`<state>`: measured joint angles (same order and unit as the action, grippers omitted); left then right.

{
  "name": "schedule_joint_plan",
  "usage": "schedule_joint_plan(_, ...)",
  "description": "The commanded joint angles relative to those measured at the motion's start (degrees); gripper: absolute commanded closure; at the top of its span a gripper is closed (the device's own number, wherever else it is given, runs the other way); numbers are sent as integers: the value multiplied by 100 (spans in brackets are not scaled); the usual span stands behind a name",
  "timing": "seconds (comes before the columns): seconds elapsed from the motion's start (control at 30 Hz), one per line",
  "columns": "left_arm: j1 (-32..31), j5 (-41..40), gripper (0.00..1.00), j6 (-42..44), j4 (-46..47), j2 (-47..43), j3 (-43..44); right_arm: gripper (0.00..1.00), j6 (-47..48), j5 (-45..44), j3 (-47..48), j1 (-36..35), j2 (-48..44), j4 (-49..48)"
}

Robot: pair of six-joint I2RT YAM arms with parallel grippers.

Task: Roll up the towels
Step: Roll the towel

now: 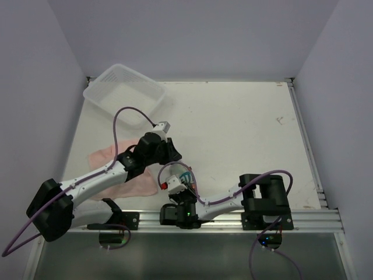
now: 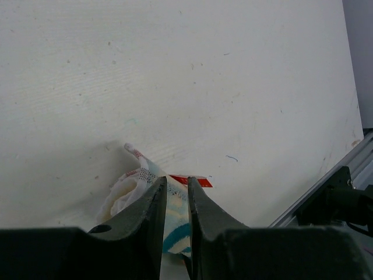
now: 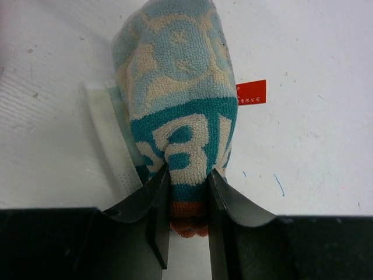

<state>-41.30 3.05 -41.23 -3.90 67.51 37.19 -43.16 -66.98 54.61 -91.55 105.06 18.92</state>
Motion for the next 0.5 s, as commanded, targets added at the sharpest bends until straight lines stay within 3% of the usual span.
schedule_joint_plan(0.0,-80,293,76,-148,548,-133,-256,80,-307,-87,234,-30,348,587)
schedule_joint_plan(0.27,-598,223,78,-394,1339,402,-783,78,-255,97,313,-56,454,481)
schedule_joint_plan(0.47,-634,-15,80,-377,1375,658,-1082,73,-255,413,155,-39,192,244)
